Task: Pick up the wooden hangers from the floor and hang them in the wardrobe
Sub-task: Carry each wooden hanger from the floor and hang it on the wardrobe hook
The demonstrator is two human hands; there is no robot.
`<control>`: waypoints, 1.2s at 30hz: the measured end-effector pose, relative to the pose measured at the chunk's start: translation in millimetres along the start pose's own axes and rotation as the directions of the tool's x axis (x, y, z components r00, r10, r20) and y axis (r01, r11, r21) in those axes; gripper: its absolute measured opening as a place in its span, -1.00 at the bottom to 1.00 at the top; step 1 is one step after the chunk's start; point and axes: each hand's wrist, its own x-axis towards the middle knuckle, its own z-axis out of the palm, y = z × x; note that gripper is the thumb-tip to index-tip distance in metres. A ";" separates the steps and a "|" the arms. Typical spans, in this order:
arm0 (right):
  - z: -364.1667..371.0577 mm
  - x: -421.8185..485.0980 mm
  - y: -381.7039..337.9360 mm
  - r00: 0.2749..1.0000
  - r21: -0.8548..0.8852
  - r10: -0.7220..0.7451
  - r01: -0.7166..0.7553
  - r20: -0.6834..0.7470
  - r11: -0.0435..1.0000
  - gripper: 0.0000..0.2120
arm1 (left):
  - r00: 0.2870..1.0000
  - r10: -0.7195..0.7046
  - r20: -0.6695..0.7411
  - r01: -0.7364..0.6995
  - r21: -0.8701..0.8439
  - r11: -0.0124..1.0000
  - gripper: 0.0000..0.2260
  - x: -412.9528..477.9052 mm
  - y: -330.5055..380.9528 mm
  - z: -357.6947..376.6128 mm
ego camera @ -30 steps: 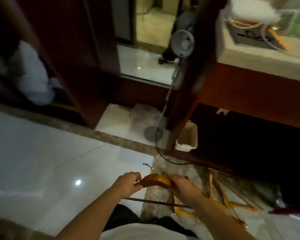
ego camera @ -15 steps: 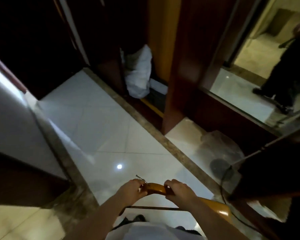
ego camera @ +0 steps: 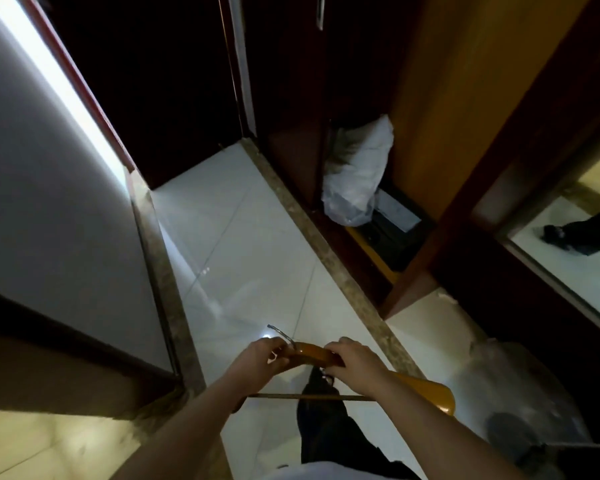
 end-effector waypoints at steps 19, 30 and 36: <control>-288.8 290.2 4.0 0.938 0.257 -0.051 0.146 -0.343 0.955 -0.69 | 0.975 0.120 -0.186 -0.126 -0.023 0.992 -0.78 324.7 88.6 -258.4; -403.2 413.6 -3.1 0.778 0.329 0.235 -0.038 -0.583 0.944 -0.62 | 0.935 0.324 -0.145 -0.314 0.088 0.945 -0.82 523.0 120.0 -378.1; -460.1 450.8 -3.8 0.623 0.409 0.387 -0.116 -0.680 0.905 -0.63 | 0.835 0.533 -0.135 -0.509 0.178 0.842 -0.86 603.9 170.5 -433.2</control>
